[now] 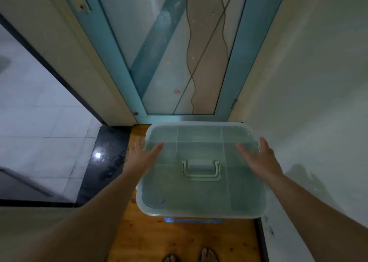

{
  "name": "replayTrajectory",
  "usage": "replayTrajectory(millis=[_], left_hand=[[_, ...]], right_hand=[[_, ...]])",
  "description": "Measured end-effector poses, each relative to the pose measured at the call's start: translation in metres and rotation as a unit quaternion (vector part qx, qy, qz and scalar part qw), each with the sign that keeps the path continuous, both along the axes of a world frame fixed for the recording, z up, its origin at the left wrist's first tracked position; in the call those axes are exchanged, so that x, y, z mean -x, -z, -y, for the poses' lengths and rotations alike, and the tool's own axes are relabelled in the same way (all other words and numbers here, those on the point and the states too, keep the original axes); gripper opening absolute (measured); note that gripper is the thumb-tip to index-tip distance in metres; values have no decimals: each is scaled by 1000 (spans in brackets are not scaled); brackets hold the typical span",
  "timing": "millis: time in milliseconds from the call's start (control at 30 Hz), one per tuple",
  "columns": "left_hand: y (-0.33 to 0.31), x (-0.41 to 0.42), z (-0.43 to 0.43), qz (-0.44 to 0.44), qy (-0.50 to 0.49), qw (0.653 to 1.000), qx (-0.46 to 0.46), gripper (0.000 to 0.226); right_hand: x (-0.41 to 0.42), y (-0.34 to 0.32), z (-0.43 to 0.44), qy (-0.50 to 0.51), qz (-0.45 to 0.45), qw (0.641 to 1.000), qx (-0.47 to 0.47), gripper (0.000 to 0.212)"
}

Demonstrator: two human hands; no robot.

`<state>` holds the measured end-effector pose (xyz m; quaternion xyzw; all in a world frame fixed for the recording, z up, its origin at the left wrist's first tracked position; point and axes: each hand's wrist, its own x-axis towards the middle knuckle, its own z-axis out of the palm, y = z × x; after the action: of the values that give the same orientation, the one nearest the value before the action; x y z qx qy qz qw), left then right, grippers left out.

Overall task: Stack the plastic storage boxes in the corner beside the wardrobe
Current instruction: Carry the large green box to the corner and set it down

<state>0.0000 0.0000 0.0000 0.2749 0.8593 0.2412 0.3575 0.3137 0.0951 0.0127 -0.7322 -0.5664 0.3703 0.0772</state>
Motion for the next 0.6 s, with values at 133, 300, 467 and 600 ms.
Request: replayTrajectory(millis=[133,300,467,600], left_hand=[[1,2,4,54,-31,998,-18,119],[8,2,7,100,-50,993,-25,101],[13,4,9,135,-75,987,-32,77],[12,4,9,139,-82,986,-36,67]], right_hand=[[-1,5,2,6,-12,1000,12,120],[-3,13,2,5,-12,1000,24,120],[-7,15,1,10,-35,999,41,112],[-10,15,1,6,-37,998,42,107]])
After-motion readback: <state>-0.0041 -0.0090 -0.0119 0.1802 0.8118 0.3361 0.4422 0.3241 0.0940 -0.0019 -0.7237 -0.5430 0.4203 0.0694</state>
